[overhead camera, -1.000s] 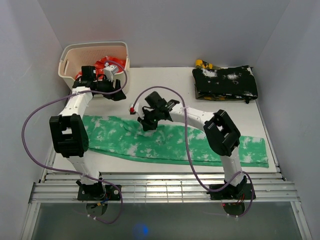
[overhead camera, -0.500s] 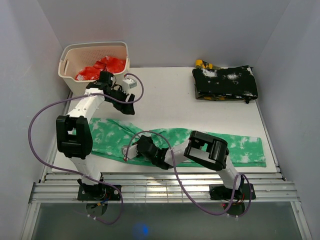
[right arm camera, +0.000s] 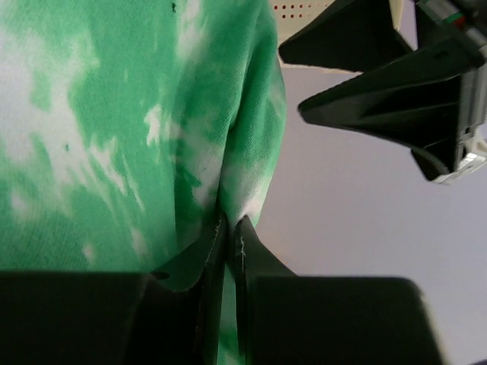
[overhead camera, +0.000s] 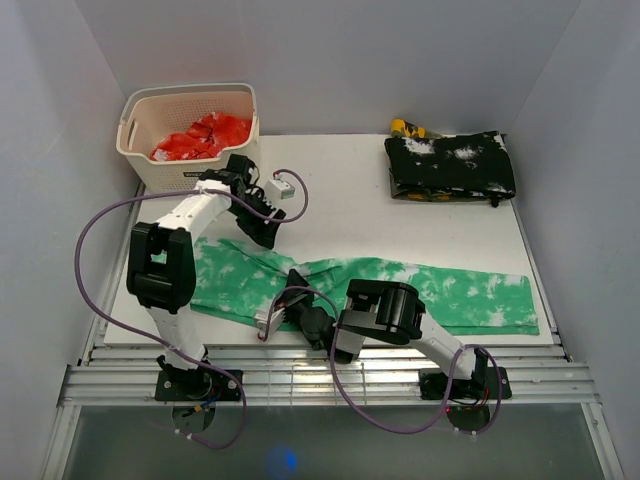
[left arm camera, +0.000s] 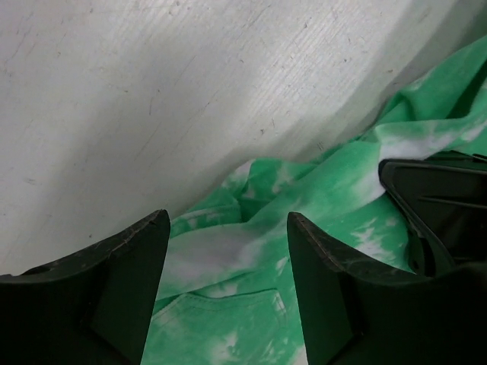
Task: Fold and stack the trousers
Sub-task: Fold the trousers
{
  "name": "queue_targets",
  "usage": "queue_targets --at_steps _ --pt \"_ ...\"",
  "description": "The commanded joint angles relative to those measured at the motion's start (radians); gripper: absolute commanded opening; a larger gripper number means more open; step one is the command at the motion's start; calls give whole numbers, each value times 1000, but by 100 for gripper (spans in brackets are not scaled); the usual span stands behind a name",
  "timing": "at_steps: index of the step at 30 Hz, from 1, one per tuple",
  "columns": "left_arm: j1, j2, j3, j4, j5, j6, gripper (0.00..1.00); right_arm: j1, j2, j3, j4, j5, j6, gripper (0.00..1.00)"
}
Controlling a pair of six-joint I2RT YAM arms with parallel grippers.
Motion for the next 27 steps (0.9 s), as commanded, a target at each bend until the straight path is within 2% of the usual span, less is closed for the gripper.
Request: queue_targets --at_steps 1,5,8,10,12,18,20,22,25,27 --pt "-51 11 6 51 -105 -27 73 10 127 -66 -12 72 -41 8" --pt "-72 72 67 32 -116 -49 74 19 186 -86 108 64 -110 8" --pt "-75 115 109 -31 -29 -35 71 19 213 -92 131 66 -132 8" --pt "-77 143 127 -79 20 -24 64 18 216 -95 133 66 -132 8" --pt "-77 163 130 -139 51 -4 51 16 218 -92 123 66 -127 8" --pt "-43 105 109 -182 200 22 18 13 229 -84 100 72 -120 8" --pt "-25 99 121 -226 269 36 14 12 232 -86 100 72 -123 8" --pt "-10 94 145 -260 316 62 20 10 233 -86 90 73 -123 8" --pt "-5 83 152 -326 376 100 46 9 241 -84 94 73 -130 8" --pt "-5 85 147 -338 378 109 47 7 243 -83 96 73 -134 8"
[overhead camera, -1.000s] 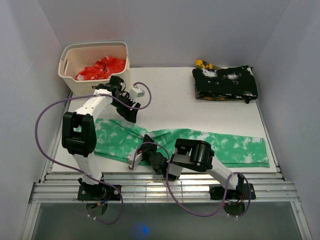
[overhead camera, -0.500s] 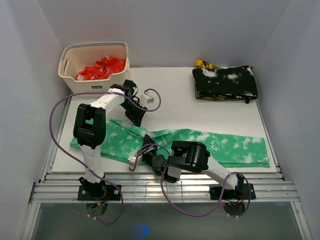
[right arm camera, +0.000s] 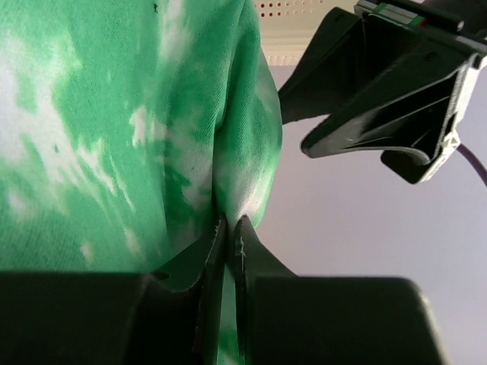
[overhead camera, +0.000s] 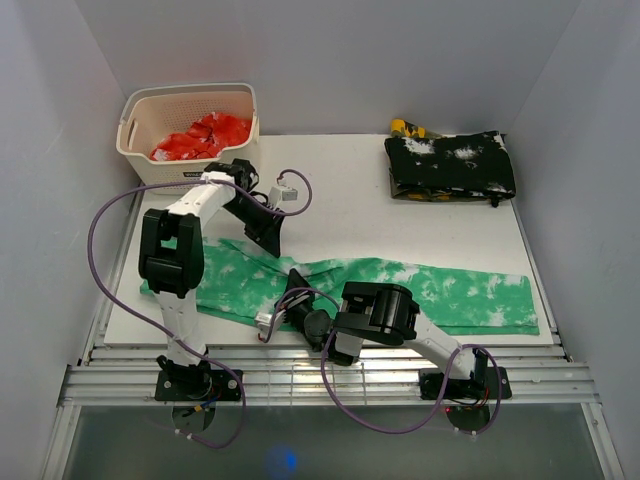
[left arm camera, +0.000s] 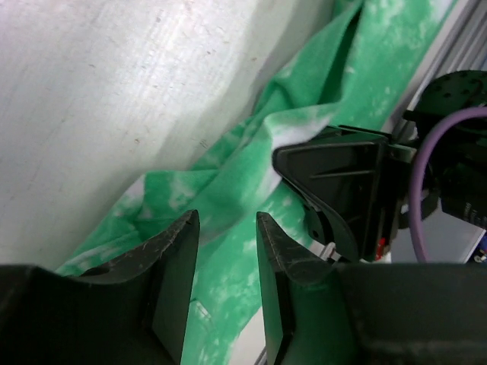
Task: Fold and stack the trousers
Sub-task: Fold the trousers
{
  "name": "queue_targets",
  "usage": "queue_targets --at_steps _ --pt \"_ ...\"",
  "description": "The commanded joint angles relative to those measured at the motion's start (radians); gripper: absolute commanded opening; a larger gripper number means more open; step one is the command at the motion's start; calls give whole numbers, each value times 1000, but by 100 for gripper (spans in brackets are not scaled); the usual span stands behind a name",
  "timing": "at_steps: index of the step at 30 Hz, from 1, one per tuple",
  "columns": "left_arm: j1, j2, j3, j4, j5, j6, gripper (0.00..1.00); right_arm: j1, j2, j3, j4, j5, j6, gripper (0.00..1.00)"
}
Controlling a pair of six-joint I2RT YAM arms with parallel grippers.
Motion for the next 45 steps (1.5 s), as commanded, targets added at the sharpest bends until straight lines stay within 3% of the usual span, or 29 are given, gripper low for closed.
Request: queue_targets --at_steps 1,7,11,19,24,32,35,37,38,41,45 --pt "-4 -69 16 -91 106 54 47 -5 165 -82 -53 53 -55 8" --pt "-6 -69 -53 -40 63 22 45 -6 163 -85 -45 50 -60 8" --pt "8 -115 -36 90 14 -66 61 -6 177 -88 -33 47 -72 8" --pt "5 -46 60 187 -112 -151 68 -5 209 -91 10 39 -109 8" --pt "-33 9 19 137 -158 -122 69 -6 208 -94 4 41 -108 8" --pt "-38 22 -42 -49 -68 -33 66 -8 215 -88 0 41 -112 8" --pt "-38 6 -72 -78 -27 -21 58 -9 217 -88 0 39 -115 8" --pt "-38 -8 -93 -78 -11 -18 46 -9 218 -88 -2 39 -115 8" --pt "-36 -14 -98 -77 -2 -18 31 -9 218 -91 1 39 -115 8" --pt "-23 -55 -121 -22 15 -54 0 -9 214 -105 10 35 -124 8" --pt "5 -150 -136 181 -49 -134 0 -8 185 -137 10 26 -123 8"
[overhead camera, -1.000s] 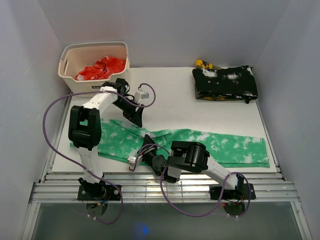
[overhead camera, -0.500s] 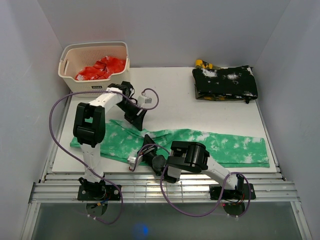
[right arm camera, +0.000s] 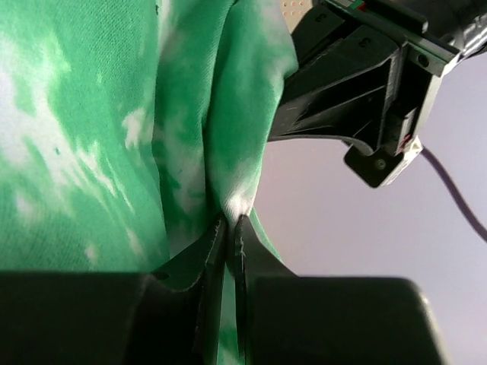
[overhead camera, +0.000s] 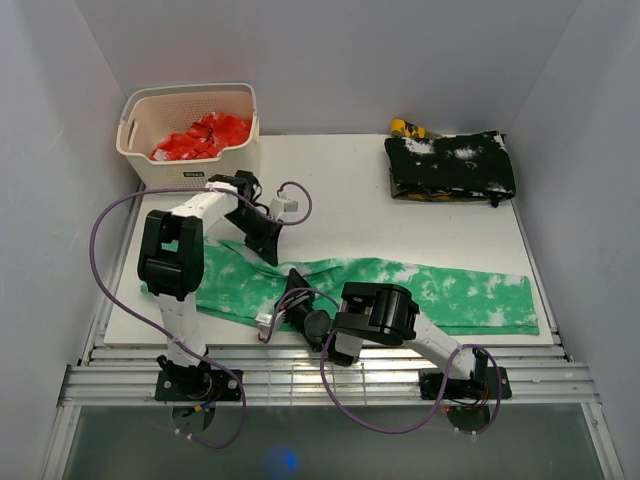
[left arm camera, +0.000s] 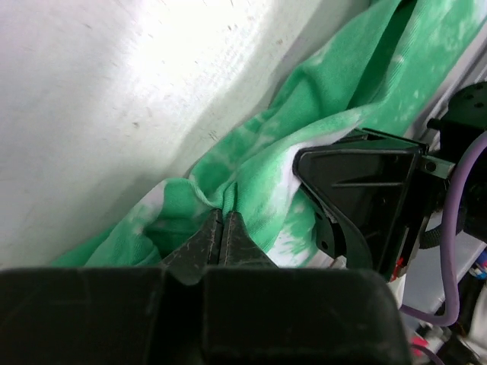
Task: Fold and stack the trousers
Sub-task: Fold the trousers
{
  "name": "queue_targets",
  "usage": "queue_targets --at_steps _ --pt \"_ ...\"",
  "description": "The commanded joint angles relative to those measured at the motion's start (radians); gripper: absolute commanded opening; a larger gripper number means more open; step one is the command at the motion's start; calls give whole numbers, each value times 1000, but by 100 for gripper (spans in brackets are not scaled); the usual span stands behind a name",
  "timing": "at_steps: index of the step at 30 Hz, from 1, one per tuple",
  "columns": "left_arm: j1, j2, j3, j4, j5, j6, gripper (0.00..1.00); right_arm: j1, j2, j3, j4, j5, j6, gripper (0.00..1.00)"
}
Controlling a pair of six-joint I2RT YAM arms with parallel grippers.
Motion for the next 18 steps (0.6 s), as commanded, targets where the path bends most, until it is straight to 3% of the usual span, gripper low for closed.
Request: queue_targets --at_steps 1,8,14,16,18 --pt "23 -152 -14 145 -25 -72 0 -6 165 -145 -3 28 -105 8" --pt "38 -252 -61 472 -201 -125 0 9 125 -183 -30 29 -72 8" --pt "40 -300 -225 784 -394 -135 0 16 100 -173 -130 59 -14 8" --pt "40 -333 -311 922 -441 -127 0 16 67 -173 -168 71 32 14" --pt "41 -358 -362 1023 -459 -118 0 16 35 -176 -245 77 93 37"
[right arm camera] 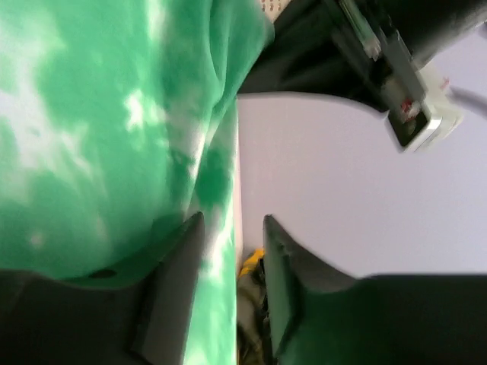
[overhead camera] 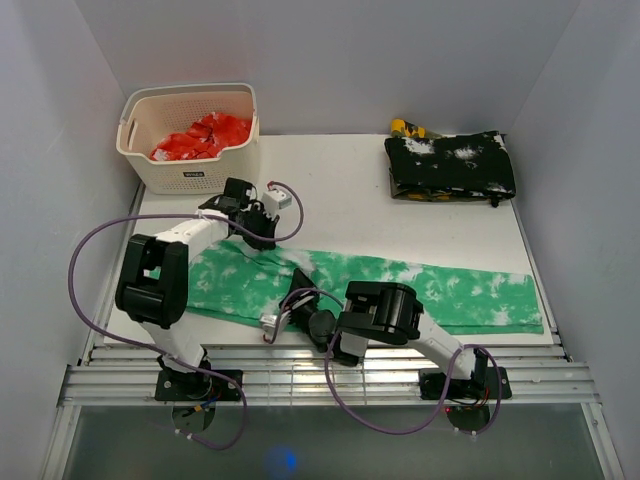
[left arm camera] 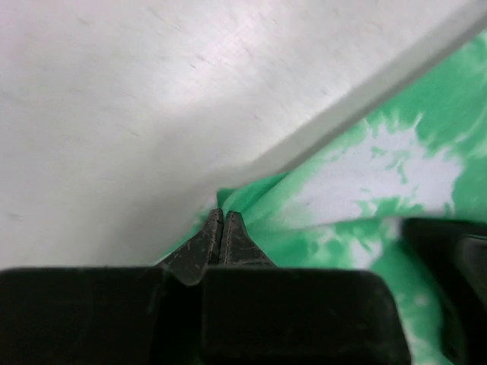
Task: Fold and stack the trousers
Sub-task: Fold the trousers
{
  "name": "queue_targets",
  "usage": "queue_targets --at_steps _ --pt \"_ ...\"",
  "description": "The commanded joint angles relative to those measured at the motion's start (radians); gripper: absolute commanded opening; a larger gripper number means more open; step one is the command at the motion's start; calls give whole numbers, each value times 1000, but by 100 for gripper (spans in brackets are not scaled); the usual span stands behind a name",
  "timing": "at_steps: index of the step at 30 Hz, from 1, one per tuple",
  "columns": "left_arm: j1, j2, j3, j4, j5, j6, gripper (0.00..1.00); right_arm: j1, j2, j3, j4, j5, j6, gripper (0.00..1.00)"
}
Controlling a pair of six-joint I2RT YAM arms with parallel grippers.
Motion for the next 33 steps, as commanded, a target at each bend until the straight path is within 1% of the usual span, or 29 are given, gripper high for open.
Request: queue_targets --at_steps 1,2,3,4,6,7,8,10,11,12,13,14,15,17,18,20,21,22,23,24,25,26,27,28,29,30,31,32,33 --pt "56 -123 -64 425 -251 54 0 16 39 -130 -262 101 78 48" --pt "56 -146 -80 442 -241 62 0 16 17 -138 -285 102 96 75" --pt "56 -157 -94 460 -222 65 0 15 -9 -143 -314 107 110 89" --pt "56 -168 -109 466 -220 68 0 15 -65 -146 -330 111 139 96" --pt "56 -185 -114 468 -217 63 0 9 -136 -152 -397 108 190 94" --pt "57 -189 -116 468 -211 62 0 4 -220 -144 -545 105 236 93" --pt "60 -195 -128 469 -211 63 0 -2 -261 -130 -642 98 355 94" --pt "60 -218 -149 521 -198 71 0 -22 -395 -89 -831 46 475 95" --pt "62 -224 -163 529 -189 80 0 -30 -433 -71 -1024 23 594 97" --pt "60 -234 -174 541 -178 91 0 -43 -508 -46 -1119 -43 647 98" --pt "62 -235 -181 552 -172 95 0 -49 -544 -38 -1194 -77 691 99" --pt "60 -238 -192 563 -166 101 0 -60 -575 -28 -1329 -105 739 100" --pt "60 -240 -209 584 -165 106 0 -85 -602 -17 -1395 -170 821 97" --pt "60 -248 -237 624 -163 128 0 -115 -682 -12 -1526 -235 880 94" --pt "62 -248 -256 659 -154 140 0 -155 -729 -17 -1560 -298 925 93" --pt "62 -232 -264 696 -145 157 0 -197 -771 -26 -1609 -345 949 92" --pt "60 -225 -263 698 -145 160 0 -244 -791 -29 -1682 -379 956 92" --pt "62 -215 -251 698 -148 161 8 -273 -829 -32 -1709 -404 972 92" --pt "60 -206 -243 696 -152 164 34 -313 -849 -26 -1742 -439 976 92" --pt "62 -203 -232 684 -164 171 57 -400 -883 -18 -1811 -517 979 91" --pt "62 -203 -209 678 -177 175 72 -443 -898 -9 -1845 -549 974 91" --pt "63 -211 -194 672 -192 175 80 -492 -911 1 -1882 -583 959 91" --pt "68 -214 -171 632 -212 172 88 -581 -931 32 -1926 -643 944 90" --pt "86 -212 -139 591 -205 168 90 -624 -940 44 -1994 -658 915 90" --pt "97 -211 -50 531 -197 160 90 -672 -943 58 -2037 -681 893 88" --pt "109 -200 -2 399 -203 114 91 -763 -941 96 -2086 -703 881 87" --pt "153 -191 47 329 -183 91 91 -813 -941 113 -2161 -717 861 86" --pt "177 -176 162 234 -145 74 91 -876 -941 130 -2199 -758 845 84" --pt "201 -139 215 43 -108 51 91 -990 -934 147 -2233 -798 833 82"
